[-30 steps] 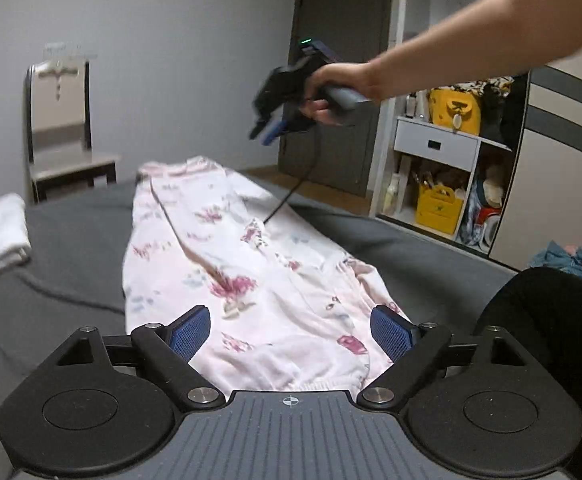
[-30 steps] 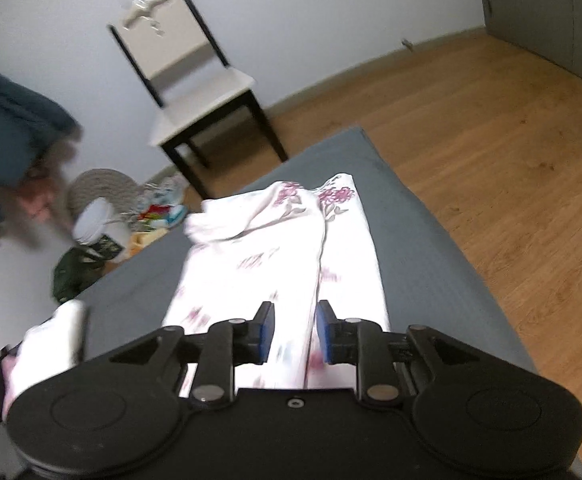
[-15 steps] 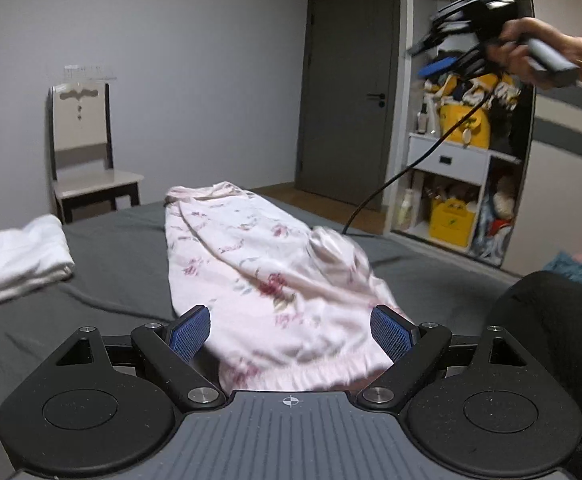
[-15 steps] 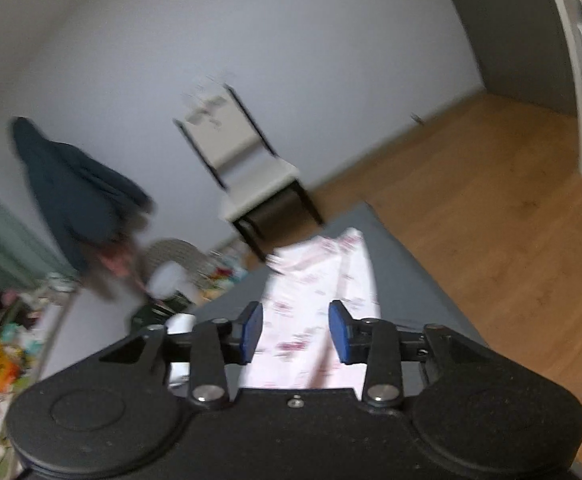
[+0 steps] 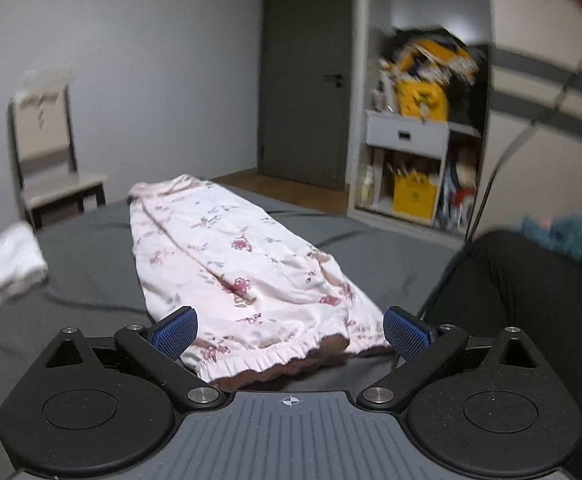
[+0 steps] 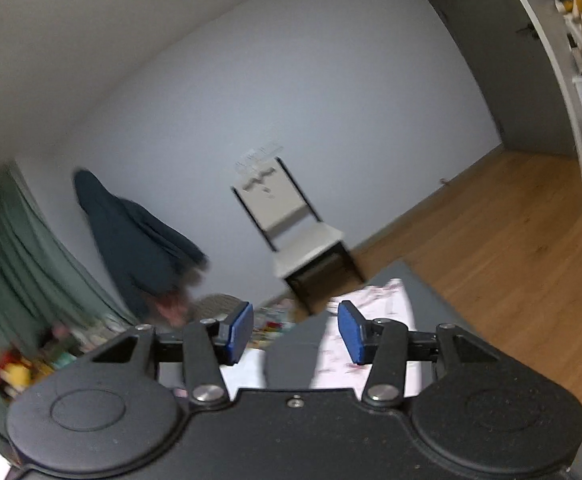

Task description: Fold clothes

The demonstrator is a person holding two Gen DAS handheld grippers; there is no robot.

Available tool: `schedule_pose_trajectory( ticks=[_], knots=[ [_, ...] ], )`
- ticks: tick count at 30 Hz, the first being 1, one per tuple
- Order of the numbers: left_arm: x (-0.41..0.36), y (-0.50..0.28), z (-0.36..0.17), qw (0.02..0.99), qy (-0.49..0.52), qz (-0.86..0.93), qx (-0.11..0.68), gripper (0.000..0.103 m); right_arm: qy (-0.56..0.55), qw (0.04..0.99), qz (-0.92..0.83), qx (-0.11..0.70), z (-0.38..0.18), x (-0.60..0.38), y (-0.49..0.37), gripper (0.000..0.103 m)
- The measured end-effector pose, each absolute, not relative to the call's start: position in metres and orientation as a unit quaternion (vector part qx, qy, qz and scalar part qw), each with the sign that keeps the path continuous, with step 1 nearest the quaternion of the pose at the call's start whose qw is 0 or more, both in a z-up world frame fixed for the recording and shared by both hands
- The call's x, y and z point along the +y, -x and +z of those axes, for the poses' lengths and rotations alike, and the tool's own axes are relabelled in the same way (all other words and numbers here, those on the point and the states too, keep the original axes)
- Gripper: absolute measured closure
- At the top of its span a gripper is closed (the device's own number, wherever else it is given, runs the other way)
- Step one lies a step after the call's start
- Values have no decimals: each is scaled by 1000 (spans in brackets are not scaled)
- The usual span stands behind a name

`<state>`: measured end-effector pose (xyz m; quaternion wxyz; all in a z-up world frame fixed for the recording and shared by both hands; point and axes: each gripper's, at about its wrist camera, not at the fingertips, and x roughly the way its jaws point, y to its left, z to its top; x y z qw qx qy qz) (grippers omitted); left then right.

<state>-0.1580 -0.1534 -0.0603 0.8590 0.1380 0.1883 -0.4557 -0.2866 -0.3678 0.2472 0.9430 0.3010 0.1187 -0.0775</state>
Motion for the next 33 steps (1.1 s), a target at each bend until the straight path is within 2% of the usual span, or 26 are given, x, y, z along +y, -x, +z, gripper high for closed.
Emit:
schedule_pose_trajectory(
  ticks=[4, 9, 15, 19, 20, 22, 23, 25, 28, 31, 33],
  knots=[
    [-177, 171, -57, 851, -239, -446, 141, 3, -250, 961, -83, 80, 300, -346, 326, 44],
    [-210, 183, -58, 826, -323, -449, 106, 3, -157, 972, -160, 71, 372, -323, 361, 40],
    [-242, 180, -65, 811, -332, -459, 144, 3, -73, 952, -275, 115, 443, -309, 368, 37],
    [-247, 161, -68, 821, -300, -448, 189, 4, -42, 946, -291, 136, 463, -306, 365, 35],
    [-249, 156, -70, 822, -297, -442, 199, 4, -35, 948, -285, 137, 465, -307, 362, 31],
    [-254, 149, -74, 821, -303, -436, 210, 5, -40, 950, -271, 148, 455, -314, 347, 19],
    [-256, 146, -76, 821, -306, -432, 215, 7, -52, 950, -261, 161, 440, -320, 341, 18],
    [-261, 146, -82, 818, -320, -431, 207, 13, -79, 949, -242, 187, 407, -335, 329, 18],
    [-267, 153, -87, 812, -345, -432, 188, 22, -130, 935, -215, 249, 324, -337, 286, 18],
    [-266, 153, -83, 805, -347, -437, 201, 23, -180, 915, -187, 310, 240, -338, 241, 20],
    [-260, 150, -82, 803, -335, -442, 219, 23, -212, 897, -167, 350, 184, -338, 211, 27]
  ],
)
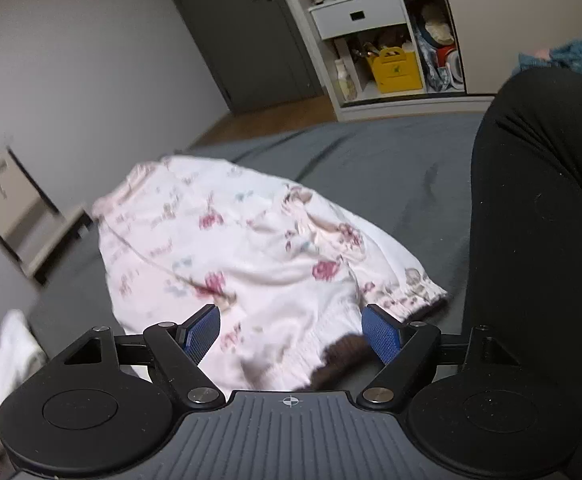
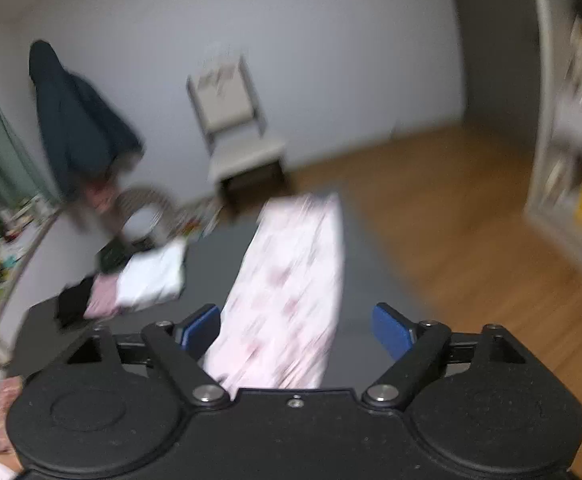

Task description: Fold clothes

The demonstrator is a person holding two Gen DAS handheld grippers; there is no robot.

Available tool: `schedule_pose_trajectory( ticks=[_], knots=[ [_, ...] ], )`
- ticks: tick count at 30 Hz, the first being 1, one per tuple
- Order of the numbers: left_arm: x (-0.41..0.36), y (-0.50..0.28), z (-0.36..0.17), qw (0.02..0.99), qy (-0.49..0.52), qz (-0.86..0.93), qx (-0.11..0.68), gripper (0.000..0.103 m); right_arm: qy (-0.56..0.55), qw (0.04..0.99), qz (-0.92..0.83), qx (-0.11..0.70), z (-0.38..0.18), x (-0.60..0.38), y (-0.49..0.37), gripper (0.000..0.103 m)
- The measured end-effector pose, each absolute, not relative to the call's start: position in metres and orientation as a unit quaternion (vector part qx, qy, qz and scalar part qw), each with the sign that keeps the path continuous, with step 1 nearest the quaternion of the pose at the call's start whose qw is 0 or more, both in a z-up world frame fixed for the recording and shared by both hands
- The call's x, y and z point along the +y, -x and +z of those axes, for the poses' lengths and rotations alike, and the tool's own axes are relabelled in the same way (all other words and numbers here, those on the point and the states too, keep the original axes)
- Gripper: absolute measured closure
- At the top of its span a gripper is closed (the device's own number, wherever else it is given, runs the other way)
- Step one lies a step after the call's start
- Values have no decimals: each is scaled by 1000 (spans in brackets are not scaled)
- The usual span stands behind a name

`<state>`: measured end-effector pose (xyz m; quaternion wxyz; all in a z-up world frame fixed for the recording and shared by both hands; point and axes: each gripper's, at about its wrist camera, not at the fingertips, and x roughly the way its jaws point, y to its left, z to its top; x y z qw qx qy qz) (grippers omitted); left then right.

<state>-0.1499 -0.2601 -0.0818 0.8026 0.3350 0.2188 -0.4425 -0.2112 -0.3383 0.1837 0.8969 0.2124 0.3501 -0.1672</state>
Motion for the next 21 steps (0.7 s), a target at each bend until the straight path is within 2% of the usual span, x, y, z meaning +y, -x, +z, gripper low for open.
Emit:
schedule_pose_trajectory(
  ticks=[5, 10, 15, 18, 20, 21],
  knots=[
    [-234, 154, -83, 810, -325, -429, 232, 23, -291, 840, -115, 444, 43, -340, 137, 49],
    [-192, 159, -77, 837, -262, -396, 272, 23, -360, 768, -78, 524, -85, -342, 68, 52],
    [-165, 162, -80, 844, -227, -378, 303, 23, -388, 747, -80, 534, -112, -328, 76, 55],
    [-160, 164, -86, 838, -241, -383, 306, 23, -388, 745, -85, 536, -115, -323, 75, 64],
    [-159, 166, -89, 834, -250, -386, 305, 23, -397, 741, -81, 535, -113, -320, 77, 78],
    [-160, 165, -90, 833, -252, -388, 304, 23, -398, 743, -81, 532, -111, -319, 78, 81]
  ],
)
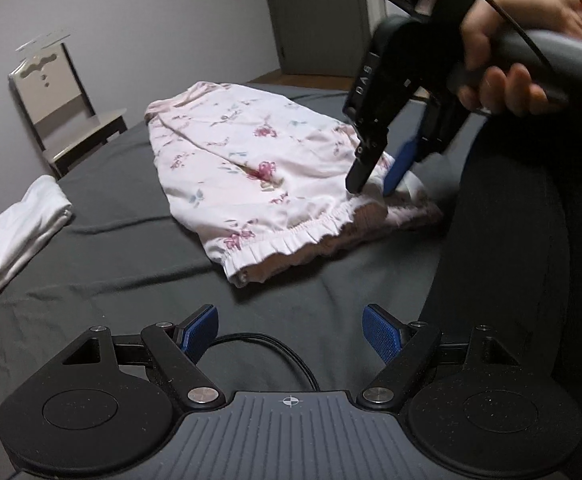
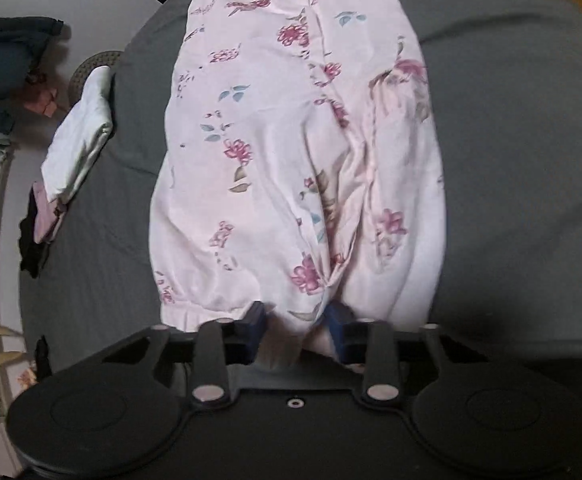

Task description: Fold clothes

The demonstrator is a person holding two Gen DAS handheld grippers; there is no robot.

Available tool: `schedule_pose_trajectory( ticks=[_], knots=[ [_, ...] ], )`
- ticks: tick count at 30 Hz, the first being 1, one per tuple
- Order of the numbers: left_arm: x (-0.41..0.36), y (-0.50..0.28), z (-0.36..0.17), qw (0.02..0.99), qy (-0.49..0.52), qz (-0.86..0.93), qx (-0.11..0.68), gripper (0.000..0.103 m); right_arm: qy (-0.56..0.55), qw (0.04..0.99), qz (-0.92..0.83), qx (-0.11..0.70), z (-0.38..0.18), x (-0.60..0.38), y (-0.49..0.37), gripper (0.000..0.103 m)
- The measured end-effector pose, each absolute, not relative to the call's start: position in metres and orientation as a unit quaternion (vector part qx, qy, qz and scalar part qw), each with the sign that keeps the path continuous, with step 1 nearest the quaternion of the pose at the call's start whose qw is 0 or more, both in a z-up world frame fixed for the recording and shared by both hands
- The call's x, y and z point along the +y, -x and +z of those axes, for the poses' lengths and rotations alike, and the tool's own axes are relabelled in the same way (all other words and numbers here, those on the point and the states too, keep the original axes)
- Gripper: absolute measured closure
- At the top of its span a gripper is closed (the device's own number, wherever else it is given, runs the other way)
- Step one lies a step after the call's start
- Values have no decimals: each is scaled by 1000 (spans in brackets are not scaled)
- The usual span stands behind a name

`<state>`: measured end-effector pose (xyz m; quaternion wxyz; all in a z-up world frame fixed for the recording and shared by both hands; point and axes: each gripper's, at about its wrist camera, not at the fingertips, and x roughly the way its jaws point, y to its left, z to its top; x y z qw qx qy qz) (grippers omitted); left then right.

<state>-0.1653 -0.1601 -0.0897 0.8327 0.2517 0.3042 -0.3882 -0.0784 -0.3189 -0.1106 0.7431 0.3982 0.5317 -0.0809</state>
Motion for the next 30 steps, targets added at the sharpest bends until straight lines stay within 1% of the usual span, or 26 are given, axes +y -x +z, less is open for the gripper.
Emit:
schedule_pose_trajectory(
  ticks=[1, 2, 7, 11, 13, 20, 25, 30],
  knots=[
    [-160, 165, -89, 832, -252, -390, 303, 23, -399, 745, -81, 528, -108, -318, 80, 92],
    [-160, 164, -88, 833, -249, -390, 303, 23, -403, 748, -80, 521, -104, -319, 82, 94],
    [-161, 160, -82, 843, -231, -384, 297, 23, -409, 769, -80, 485, -84, -326, 91, 95],
    [-156, 160, -80, 845, -225, -385, 296, 23, -386, 787, -94, 472, -64, -336, 104, 95],
    [-156, 161, -82, 842, -229, -387, 298, 23, -371, 784, -109, 486, -64, -343, 107, 95],
    [-158, 161, -83, 839, -233, -391, 299, 23, -325, 742, -119, 574, -101, -347, 82, 95],
    [-160, 155, -76, 845, -220, -395, 285, 23, -290, 716, -105, 626, -118, -345, 67, 95],
    [-176, 139, -66, 848, -207, -417, 254, 23, -267, 706, -67, 652, -117, -342, 62, 95]
  ],
)
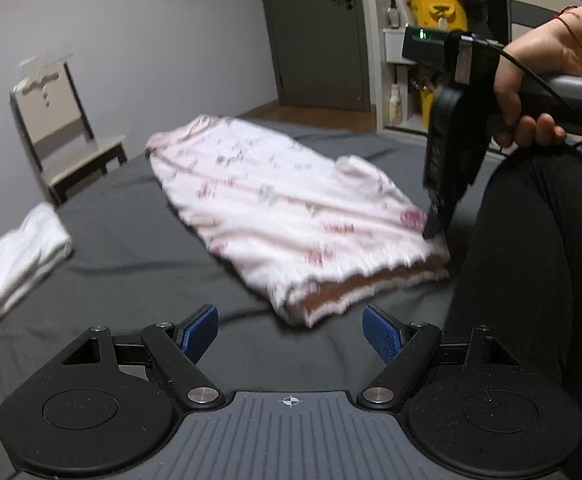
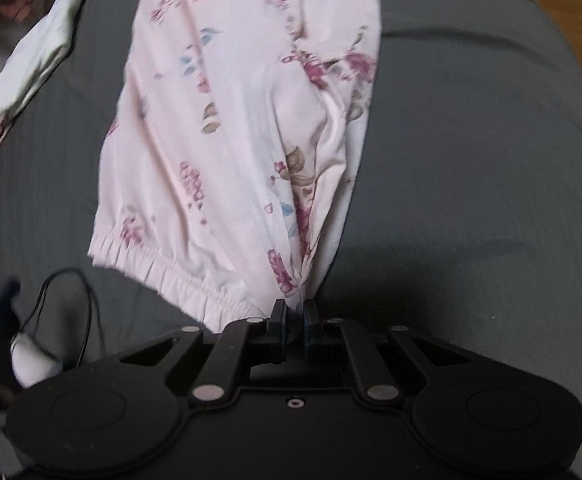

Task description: Fold clothes

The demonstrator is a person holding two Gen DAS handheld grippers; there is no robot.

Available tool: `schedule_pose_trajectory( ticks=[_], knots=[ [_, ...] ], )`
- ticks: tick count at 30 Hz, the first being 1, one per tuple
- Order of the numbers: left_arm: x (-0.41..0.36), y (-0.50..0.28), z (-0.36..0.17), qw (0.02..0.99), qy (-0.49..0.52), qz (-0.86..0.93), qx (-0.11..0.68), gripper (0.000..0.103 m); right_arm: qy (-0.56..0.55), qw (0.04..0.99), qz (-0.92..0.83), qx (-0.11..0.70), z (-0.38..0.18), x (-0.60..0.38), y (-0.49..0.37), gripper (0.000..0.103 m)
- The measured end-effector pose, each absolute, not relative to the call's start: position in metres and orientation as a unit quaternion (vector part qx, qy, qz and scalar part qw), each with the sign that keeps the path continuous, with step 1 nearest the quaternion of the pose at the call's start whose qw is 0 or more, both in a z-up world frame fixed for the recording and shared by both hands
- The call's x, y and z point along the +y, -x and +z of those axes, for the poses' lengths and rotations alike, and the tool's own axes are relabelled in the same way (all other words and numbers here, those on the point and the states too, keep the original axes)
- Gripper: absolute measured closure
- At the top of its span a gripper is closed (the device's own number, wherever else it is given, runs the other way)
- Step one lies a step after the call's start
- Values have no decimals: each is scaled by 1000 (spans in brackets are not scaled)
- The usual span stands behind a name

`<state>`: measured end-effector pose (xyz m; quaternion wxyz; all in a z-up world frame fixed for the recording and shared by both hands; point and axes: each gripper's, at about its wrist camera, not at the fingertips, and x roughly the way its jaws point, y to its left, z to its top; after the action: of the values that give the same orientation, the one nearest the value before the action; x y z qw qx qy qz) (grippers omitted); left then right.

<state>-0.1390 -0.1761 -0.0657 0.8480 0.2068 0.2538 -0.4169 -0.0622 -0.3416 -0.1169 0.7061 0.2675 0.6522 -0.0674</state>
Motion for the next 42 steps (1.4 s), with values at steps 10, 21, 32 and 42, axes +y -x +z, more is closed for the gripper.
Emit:
schedule_pose_trajectory(
  ticks=[10, 21, 32, 42],
  knots=[
    [-241, 88, -84, 840, -194, -438, 257, 23, -262, 713, -68, 647, -106, -353, 58, 70],
    [-264, 45, -111, 831, -68, -470, 290, 23, -165, 847, -58, 502, -26, -408, -54, 64],
    [-206, -102, -154, 893, 143, -336, 263, 22, -149, 892, -72, 420, -54, -486, -200, 62],
    [-215, -171, -207, 882, 211, -313, 282, 13, -308, 880, -106, 345, -105, -550, -261, 63]
  ],
)
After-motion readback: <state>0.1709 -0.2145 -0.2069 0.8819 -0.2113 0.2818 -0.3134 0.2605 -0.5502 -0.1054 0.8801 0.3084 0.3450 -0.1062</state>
